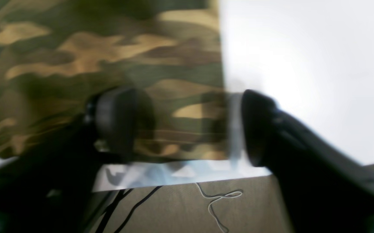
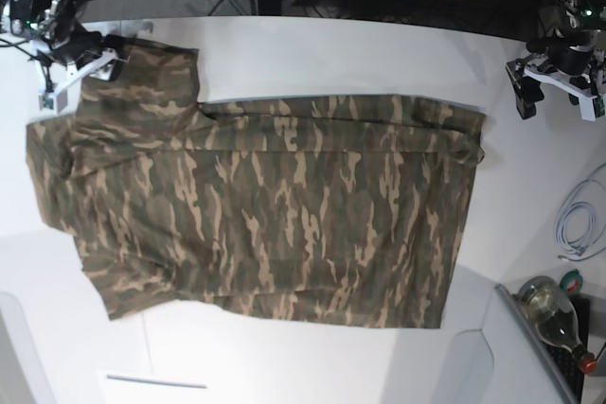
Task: Layout the t-shirt on the table in an organized manner, then fold the t-shirt properly
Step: 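Raise both grippers away from the flattened shirt, then grasp the shirt's collar-side corners with both grippers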
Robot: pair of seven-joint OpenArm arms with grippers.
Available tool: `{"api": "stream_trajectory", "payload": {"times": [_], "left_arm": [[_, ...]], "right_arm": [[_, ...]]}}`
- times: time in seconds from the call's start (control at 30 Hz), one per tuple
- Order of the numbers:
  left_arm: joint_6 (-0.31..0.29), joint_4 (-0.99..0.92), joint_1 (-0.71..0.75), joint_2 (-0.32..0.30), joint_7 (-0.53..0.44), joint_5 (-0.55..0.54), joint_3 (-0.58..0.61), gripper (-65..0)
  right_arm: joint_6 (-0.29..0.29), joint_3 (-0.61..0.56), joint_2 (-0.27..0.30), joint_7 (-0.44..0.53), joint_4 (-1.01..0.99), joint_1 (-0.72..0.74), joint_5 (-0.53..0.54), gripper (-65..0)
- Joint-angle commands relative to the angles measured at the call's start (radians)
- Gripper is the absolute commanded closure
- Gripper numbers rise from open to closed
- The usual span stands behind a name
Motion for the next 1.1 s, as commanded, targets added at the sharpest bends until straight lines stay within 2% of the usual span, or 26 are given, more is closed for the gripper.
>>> {"api": "stream_trajectory", "payload": {"times": [0.0, 0.1, 0.2, 0.27, 0.4, 0.5, 0.57, 0.63, 0.73, 0.8, 0.9, 1.07], "left_arm": [[0.002, 0.017, 0.003, -0.015, -0.021, -0.011, -0.01, -60.7], [0.002, 0.017, 0.003, -0.018, -0.021, -0.011, -0.011, -60.7], [0.002, 0.017, 0.005, -0.018, -0.021, -0.011, -0.011, -60.7], [0.0, 0.017, 0.005, -0.018, -0.021, -0.011, -0.005, -60.7], [0.0, 0.017, 0.005, -0.016, -0.021, -0.011, 0.005, -60.7], [0.0, 0.017, 0.016, -0.018, -0.021, -0.011, 0.042, -59.6], [0.0, 0.02, 0.025, -0.018, -0.023, -0.011, 0.058, -53.8], [0.0, 0.012, 0.025, -0.018, -0.032, -0.011, 0.061, -42.5], [0.0, -0.023, 0.054, -0.016, -0.128, -0.009, 0.065, -23.7], [0.0, -0.046, 0.08, -0.016, -0.214, -0.009, 0.065, -12.7], [0.0, -0.098, 0.111, -0.018, -0.285, -0.009, 0.065, -0.5], [0.0, -0.141, 0.146, -0.032, -0.29, -0.009, 0.065, 0.0]], "right_arm": [[0.01, -0.013, -0.003, -0.043, -0.013, -0.006, 0.02, -27.2], [0.008, -0.012, -0.003, -0.048, 0.025, -0.006, 0.022, -0.3], [0.002, -0.015, -0.003, -0.071, 0.123, -0.011, 0.022, -2.6], [0.002, -0.019, -0.003, -0.12, 0.189, 0.005, 0.022, -0.3], [0.002, -0.023, 0.0, -0.24, 0.238, 0.143, 0.02, -0.2], [0.002, -0.023, 0.025, -0.297, 0.224, 0.259, 0.02, -0.2], [0.002, -0.023, 0.034, -0.321, 0.195, 0.336, 0.02, -0.2], [0.002, -0.023, 0.037, -0.34, 0.137, 0.416, 0.02, -0.2], [0.002, -0.033, 0.054, -0.338, 0.033, 0.514, 0.02, -0.2], [0.002, -0.073, 0.062, -0.303, -0.053, 0.572, 0.02, -0.2], [0.001, -0.11, 0.063, -0.209, -0.178, 0.635, 0.02, -0.2], [0.001, -0.115, 0.063, -0.03, -0.366, 0.689, 0.02, -0.8]]}}
